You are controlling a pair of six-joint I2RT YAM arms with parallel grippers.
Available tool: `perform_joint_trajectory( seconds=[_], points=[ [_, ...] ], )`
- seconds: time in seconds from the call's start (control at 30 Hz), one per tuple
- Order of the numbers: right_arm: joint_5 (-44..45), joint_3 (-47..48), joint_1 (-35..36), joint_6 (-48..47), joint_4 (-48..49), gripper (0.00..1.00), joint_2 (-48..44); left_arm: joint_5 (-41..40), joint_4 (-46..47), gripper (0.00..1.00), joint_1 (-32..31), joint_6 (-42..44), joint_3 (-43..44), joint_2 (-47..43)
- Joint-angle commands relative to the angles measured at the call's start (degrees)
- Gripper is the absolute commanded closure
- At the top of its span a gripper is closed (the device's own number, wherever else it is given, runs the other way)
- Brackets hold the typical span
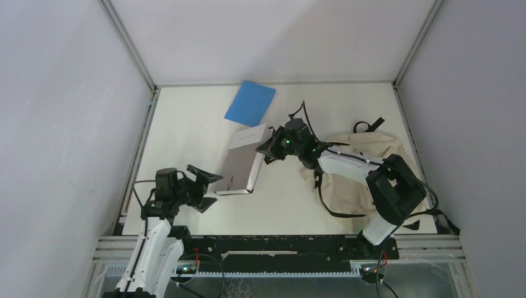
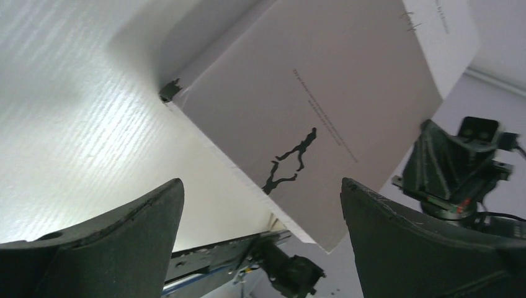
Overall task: Pack the student bag
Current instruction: Pick up the book from the center of the board.
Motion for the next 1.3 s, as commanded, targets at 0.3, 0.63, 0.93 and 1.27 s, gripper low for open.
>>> perform_joint_trajectory(
  seconds=[0.3, 0.63, 0.93, 1.27],
  points=[
    [-0.28, 0.25, -0.04, 1.87, 5.58, 1.00, 1.78, 3.26, 16.49, 0.00, -5.61, -16.44, -6.22, 1.67],
    [-0.90, 0.22, -0.22, 3.06, 5.92, 1.00, 2.34, 1.84, 31.27, 0.00, -8.64, -22.21, -10.65, 8.99],
    [-1.65, 0.25, 0.62, 4.49, 6.64, 1.00, 2.79, -2.20, 40.26, 0.00, -8.82, -23.03, -12.52, 12.28],
    [-1.94, 0.25, 1.66, 5.09, 6.76, 1.00, 3.12, -4.13, 47.77, 0.00, -8.82, -20.86, -10.54, 20.42]
  ],
)
